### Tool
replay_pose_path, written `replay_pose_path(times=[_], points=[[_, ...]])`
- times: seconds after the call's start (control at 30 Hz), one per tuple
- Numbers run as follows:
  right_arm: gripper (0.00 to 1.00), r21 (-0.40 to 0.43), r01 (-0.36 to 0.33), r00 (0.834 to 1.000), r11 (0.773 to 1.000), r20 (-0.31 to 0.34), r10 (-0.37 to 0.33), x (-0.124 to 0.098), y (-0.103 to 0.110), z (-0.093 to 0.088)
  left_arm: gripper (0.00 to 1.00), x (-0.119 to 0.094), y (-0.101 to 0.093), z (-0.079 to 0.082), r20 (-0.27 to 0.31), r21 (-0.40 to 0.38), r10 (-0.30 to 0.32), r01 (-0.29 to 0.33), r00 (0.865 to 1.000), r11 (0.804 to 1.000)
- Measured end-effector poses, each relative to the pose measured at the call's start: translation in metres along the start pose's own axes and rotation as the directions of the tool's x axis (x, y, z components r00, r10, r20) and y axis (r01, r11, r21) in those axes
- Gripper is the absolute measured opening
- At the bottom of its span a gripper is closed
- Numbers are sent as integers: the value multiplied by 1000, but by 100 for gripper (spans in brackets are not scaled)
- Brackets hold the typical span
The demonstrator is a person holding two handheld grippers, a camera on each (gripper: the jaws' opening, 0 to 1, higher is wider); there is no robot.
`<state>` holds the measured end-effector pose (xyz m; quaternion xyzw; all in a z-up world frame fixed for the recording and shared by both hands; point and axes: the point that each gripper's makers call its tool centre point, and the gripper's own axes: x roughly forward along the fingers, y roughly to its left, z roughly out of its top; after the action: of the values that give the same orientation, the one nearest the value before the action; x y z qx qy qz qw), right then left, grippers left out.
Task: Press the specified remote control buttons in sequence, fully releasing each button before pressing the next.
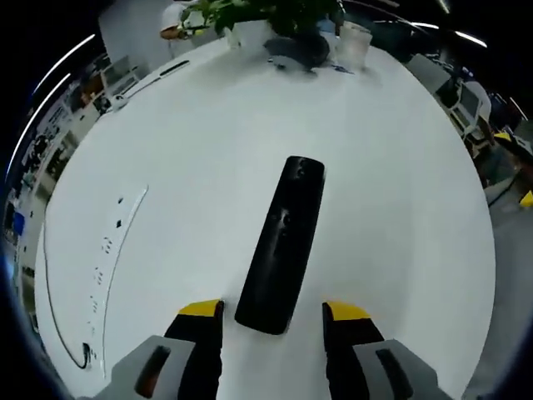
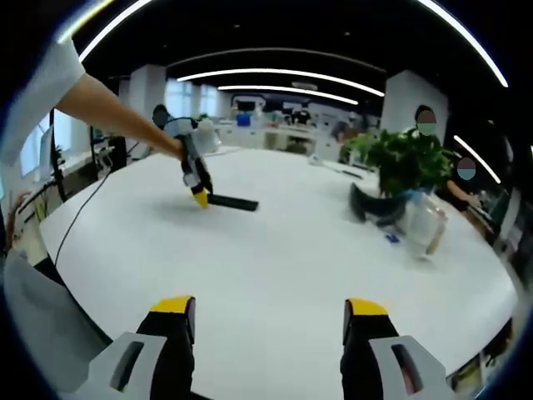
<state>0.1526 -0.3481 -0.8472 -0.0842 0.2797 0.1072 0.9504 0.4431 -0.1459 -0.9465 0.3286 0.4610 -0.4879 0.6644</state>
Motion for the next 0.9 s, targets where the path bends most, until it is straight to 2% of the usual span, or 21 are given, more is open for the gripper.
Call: replay_pose_path(times=[0.03,0.07,0.13,0.3,0.37,0.43,0.5,0.7,0.9], points=[[70,-3,1,1000,1000,1,-1,0,0,0,48,-1,0,0,-9,6,-3,4,1000,1000],[70,-3,-2,1000,1000,-1,2,0,1,0,48,-2,0,-3,-47,66,-19,23,999,998],[69,-3,-3,1000,1000,-3,3,0,1,-1,47,-3,0,-4,-80,95,-25,33,996,995],[68,0,0,1000,1000,13,0,-1,0,2,44,-1,1,-4,-114,117,-26,39,993,992],[67,2,-2,1000,1000,13,2,-1,0,2,39,-2,2,-4,-115,154,-33,51,993,987],[67,0,0,1000,1000,15,0,-1,0,3,27,-2,1,-4,-113,196,-32,54,993,979],[67,1,4,1000,1000,19,-4,-1,-1,3,24,-1,1,-5,-118,192,-33,55,993,980],[66,5,6,1000,1000,29,-6,-2,-1,5,22,0,-2,-5,-165,206,5,29,986,978],[66,6,11,999,1000,34,-11,-4,-2,6,22,-1,-10,-9,-180,175,6,26,984,984]])
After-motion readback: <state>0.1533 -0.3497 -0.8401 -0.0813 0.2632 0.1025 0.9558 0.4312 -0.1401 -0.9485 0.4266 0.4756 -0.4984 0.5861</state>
